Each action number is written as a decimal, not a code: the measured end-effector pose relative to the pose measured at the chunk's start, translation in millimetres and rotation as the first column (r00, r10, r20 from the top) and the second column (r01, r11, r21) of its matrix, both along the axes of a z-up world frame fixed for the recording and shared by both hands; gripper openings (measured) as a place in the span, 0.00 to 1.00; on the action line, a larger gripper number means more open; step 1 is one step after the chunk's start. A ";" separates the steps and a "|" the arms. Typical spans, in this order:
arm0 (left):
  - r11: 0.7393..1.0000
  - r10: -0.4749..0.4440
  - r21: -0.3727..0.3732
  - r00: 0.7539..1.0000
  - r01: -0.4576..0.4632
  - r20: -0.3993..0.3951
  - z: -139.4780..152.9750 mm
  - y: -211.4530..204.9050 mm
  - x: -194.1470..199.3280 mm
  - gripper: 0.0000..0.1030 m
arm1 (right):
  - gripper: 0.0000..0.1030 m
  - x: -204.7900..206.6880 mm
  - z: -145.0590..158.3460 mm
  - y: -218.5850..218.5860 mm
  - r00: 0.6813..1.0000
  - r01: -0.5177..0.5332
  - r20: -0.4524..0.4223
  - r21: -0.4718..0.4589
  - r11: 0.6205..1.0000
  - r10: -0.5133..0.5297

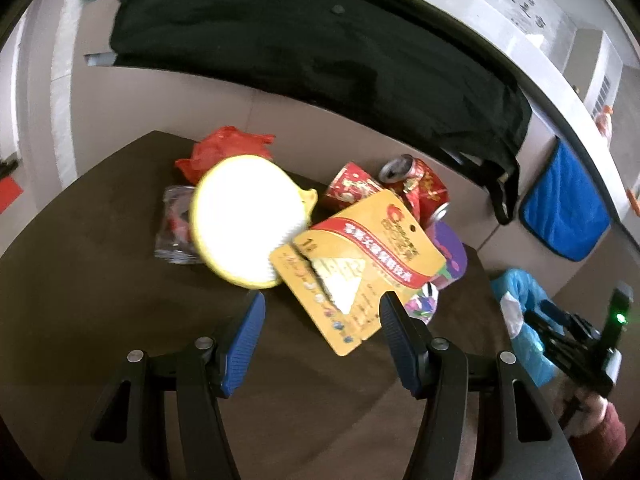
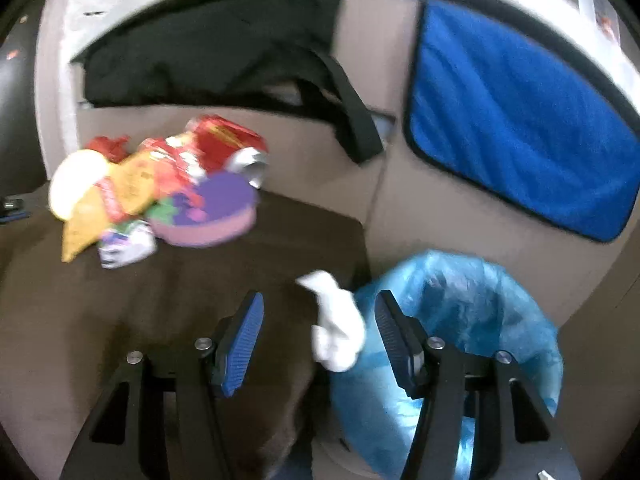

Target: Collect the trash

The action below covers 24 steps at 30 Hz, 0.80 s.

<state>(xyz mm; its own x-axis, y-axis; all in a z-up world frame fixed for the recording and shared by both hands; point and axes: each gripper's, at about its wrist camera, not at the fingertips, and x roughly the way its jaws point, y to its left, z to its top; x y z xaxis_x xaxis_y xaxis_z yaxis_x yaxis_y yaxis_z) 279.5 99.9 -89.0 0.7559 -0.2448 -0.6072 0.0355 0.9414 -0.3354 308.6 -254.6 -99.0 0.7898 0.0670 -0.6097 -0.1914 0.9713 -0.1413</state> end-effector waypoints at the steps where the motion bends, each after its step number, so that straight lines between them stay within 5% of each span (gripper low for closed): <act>1: 1.000 -0.007 0.006 1.000 0.007 0.000 -0.1 -2.2 0.7 0.58 | 0.51 6.7 -4.4 -4.3 1.000 0.005 -0.011 0.010 1.000 -0.005; 7: 1.000 -0.015 0.025 1.000 0.015 -0.014 -4.0 -5.7 4.2 0.58 | 0.29 36.9 -26.2 -8.2 0.998 0.020 -0.060 0.009 1.000 -0.019; 9: 1.000 -0.012 0.023 1.000 0.013 -0.019 -5.7 -5.1 5.0 0.58 | 0.06 45.3 -31.2 -10.2 0.996 0.028 -0.087 0.001 1.000 -0.028; 13: 1.000 -0.008 0.020 1.000 0.008 -0.020 -8.0 -3.3 5.0 0.58 | 0.03 42.1 -17.6 -14.1 0.995 0.018 -0.102 0.091 0.996 -0.009; 17: 1.000 0.001 0.014 1.000 -0.001 -0.014 -8.5 -0.4 4.4 0.58 | 0.03 17.3 28.9 6.7 0.994 -0.089 -0.048 0.211 0.973 0.101; 24: 0.999 0.017 0.050 1.000 -0.018 0.013 -3.3 22.2 13.4 0.58 | 0.03 1.5 50.5 80.7 0.936 -0.297 -0.088 0.320 0.899 0.341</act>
